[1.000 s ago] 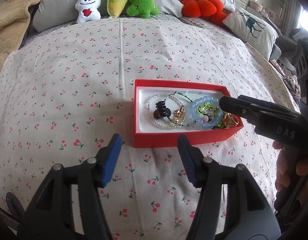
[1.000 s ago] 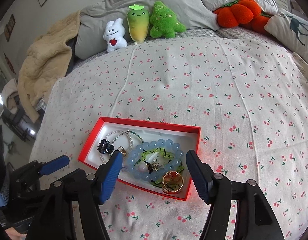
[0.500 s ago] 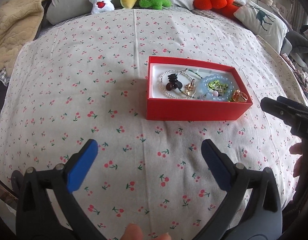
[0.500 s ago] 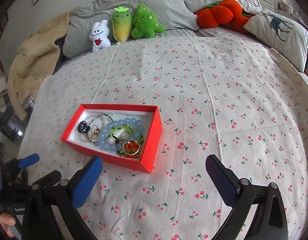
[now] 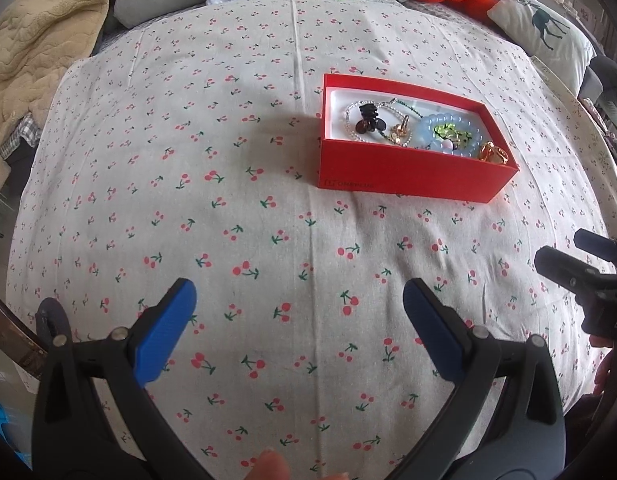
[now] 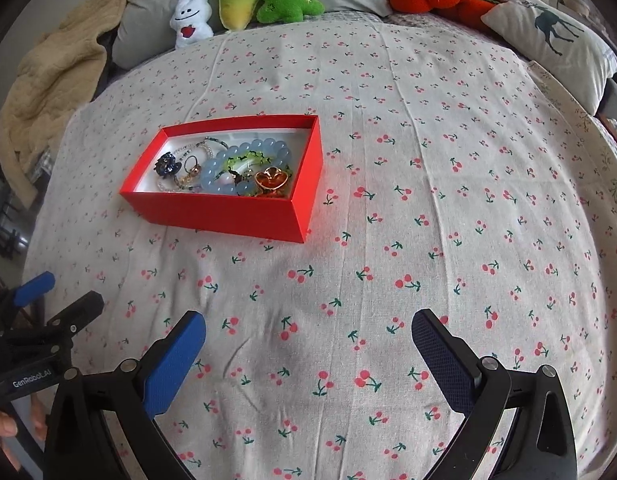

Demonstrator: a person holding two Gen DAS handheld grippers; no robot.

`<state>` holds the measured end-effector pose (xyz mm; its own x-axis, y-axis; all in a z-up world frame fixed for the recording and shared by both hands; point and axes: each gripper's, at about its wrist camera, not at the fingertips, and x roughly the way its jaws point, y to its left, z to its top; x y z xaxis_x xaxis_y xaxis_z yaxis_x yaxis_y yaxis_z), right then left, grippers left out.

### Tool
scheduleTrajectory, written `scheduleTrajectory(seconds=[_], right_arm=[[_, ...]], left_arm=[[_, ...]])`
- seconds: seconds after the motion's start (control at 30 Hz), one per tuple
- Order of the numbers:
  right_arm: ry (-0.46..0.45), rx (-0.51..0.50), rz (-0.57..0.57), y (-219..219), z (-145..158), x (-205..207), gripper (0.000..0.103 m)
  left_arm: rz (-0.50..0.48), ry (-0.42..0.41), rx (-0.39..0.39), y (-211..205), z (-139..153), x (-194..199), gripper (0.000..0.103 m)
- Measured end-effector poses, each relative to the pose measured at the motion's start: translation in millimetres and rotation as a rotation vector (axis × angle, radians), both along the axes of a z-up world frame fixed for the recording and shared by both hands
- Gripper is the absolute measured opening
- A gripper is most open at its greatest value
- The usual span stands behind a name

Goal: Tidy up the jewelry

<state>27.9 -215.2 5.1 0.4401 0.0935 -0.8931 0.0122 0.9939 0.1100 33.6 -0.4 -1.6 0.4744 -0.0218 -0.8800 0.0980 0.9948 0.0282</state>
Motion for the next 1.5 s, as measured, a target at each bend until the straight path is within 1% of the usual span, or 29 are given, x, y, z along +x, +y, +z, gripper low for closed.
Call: scheduleTrajectory(seconds=[0.2, 0.47, 0.8, 1.13, 1.3, 1.5], right_arm=[[0.001, -0.012, -0.024, 1, -3, 2, 0.103], [0.004, -0.025, -0.022, 4, -6, 4, 0.103], [-0.048, -0.049, -0.026, 8, 4, 0, 0.103], [-0.066, -0.061, -0.045, 8, 6, 0, 0.103], [-0.086, -0.065, -0.051, 11, 9, -2, 0.103], [-0.107, -0.069, -0.049, 14, 21, -10, 0.103]], left_arm=[[-0.002, 0.002, -0.006, -3, -1, 1, 0.103], [-0.007, -0.013, -0.013, -3, 2, 2, 0.103], [-0.011, -0.072, -0.027, -4, 12, -1, 0.103], [-0.013, -0.066, -0.02, -5, 11, -2, 0.103], [0.001, -0.074, -0.016, -5, 13, -4, 0.103], [0.039, -0.073, -0.008, 0, 19, -7, 0.103]])
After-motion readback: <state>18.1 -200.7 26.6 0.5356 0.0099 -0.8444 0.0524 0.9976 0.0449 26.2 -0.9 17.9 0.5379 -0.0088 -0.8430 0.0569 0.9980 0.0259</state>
